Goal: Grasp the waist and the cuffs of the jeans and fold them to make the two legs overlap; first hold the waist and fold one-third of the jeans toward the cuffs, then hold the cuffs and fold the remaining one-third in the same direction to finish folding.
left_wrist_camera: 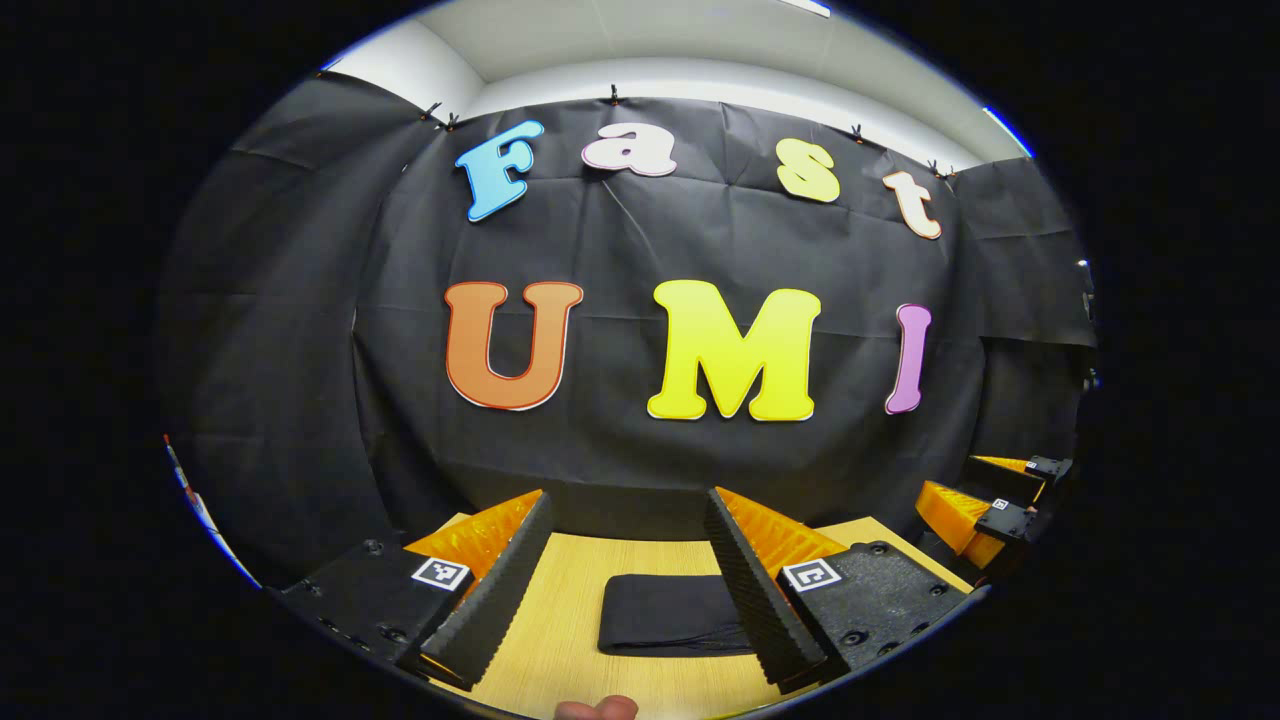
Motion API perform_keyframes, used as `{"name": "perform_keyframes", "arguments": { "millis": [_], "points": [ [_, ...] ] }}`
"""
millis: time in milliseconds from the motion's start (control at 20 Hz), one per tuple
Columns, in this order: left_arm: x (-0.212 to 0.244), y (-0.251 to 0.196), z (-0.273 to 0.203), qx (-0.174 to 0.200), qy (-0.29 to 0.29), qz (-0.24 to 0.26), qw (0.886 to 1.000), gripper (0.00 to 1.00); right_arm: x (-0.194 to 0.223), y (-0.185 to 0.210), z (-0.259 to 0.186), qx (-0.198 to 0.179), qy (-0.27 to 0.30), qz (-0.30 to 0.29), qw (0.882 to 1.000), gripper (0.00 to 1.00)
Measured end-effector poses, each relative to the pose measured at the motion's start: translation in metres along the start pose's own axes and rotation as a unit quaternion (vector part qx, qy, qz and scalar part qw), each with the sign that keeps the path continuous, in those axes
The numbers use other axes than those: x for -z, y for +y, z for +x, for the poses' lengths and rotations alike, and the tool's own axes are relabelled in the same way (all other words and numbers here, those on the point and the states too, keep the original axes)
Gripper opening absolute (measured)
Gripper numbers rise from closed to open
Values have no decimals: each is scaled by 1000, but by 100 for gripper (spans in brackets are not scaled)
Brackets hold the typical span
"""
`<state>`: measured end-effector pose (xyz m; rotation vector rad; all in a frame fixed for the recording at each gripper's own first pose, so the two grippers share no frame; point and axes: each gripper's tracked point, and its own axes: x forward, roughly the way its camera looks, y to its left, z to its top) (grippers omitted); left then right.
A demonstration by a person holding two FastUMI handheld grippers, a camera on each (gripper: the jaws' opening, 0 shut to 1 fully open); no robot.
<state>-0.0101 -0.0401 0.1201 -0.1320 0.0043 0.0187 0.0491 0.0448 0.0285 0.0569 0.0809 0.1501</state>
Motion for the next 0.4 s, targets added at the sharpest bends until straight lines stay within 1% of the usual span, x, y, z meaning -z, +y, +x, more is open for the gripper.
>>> {"name": "perform_keyframes", "arguments": {
  "millis": [350, 400],
  "points": [
    [-3, -10, -2, 12, -4, 3, 1000, 98, -4, -6, -6, 11, -5, -1, 1000, 94],
    [-1, -10, -1, 13, -5, 5, 1000, 98, -3, -7, -6, 14, -6, -2, 1000, 96]
  ]
}}
